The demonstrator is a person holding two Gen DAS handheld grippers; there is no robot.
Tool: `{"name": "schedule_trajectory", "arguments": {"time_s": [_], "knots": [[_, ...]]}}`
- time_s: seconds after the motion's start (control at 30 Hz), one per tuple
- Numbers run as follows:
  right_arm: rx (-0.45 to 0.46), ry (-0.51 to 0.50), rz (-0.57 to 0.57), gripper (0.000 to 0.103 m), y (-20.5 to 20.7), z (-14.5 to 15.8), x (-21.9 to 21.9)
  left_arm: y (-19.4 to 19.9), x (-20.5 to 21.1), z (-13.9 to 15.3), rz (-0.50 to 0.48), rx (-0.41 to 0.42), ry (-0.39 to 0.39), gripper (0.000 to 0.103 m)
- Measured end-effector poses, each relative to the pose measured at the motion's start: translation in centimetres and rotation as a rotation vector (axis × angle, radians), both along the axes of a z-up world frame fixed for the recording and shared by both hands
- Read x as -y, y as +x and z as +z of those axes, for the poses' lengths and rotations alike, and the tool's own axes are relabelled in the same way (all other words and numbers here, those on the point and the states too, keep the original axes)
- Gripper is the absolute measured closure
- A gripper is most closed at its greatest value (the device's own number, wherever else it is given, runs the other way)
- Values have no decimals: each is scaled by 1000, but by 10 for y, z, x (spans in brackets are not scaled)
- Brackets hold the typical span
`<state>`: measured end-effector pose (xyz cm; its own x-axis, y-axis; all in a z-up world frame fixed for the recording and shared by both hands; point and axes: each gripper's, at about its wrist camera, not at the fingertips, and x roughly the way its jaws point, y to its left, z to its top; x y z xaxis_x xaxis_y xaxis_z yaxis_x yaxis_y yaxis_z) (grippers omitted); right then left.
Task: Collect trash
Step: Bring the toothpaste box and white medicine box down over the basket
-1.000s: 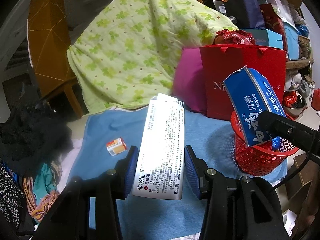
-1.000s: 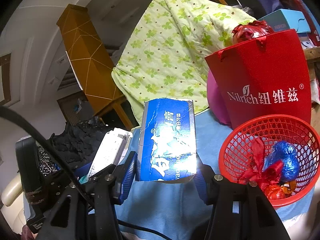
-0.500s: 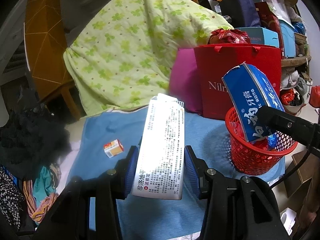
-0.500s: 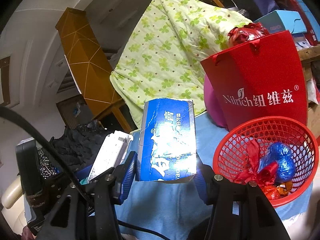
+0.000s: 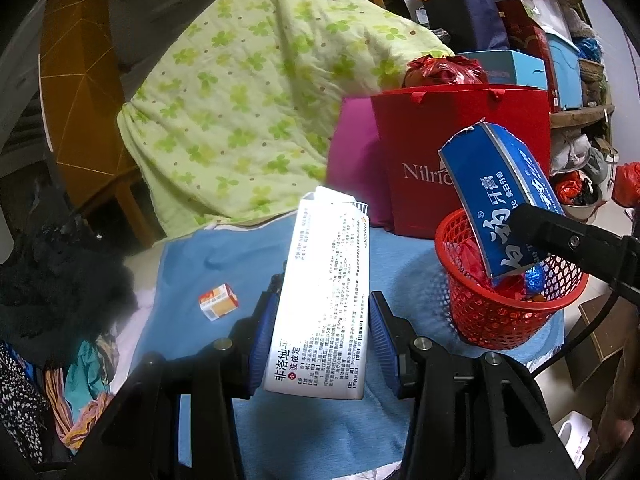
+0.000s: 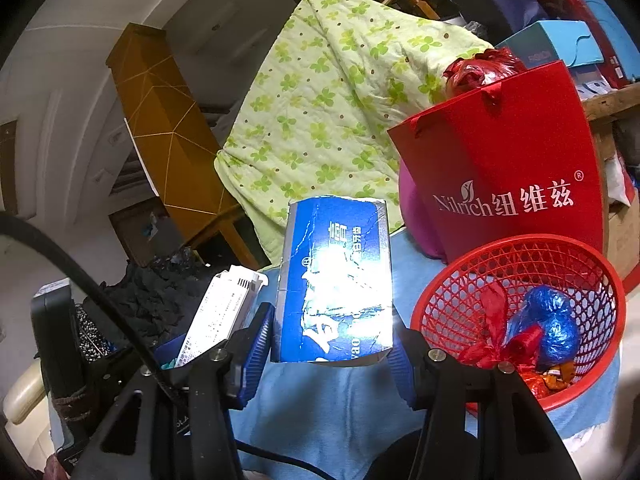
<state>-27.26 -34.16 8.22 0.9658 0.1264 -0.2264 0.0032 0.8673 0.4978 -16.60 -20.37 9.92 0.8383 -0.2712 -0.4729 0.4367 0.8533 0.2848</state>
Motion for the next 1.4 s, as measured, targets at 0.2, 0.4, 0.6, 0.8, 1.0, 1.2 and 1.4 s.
{"name": "schedule_trajectory", "arguments": {"time_s": [0.2,0.4,0.6,0.8,1.0,1.2,1.4], "knots": [[7,3,-9,47,-3,1,3,-4,4,1,-15,4,8,55],[15,9,-17,47,-6,2,8,-7,9,2,-31,9,16,55],[25,18,-30,47,-12,1,14,-14,15,4,-51,19,22,55],[31,22,-49,47,-18,3,21,-18,22,6,-68,23,26,55],[38,31,-64,47,-23,5,29,-21,26,6,-78,26,32,55],[42,37,-75,47,-27,5,33,-24,30,7,-92,33,40,54],[48,42,-88,47,-32,5,39,-27,34,8,-107,38,47,54]]}}
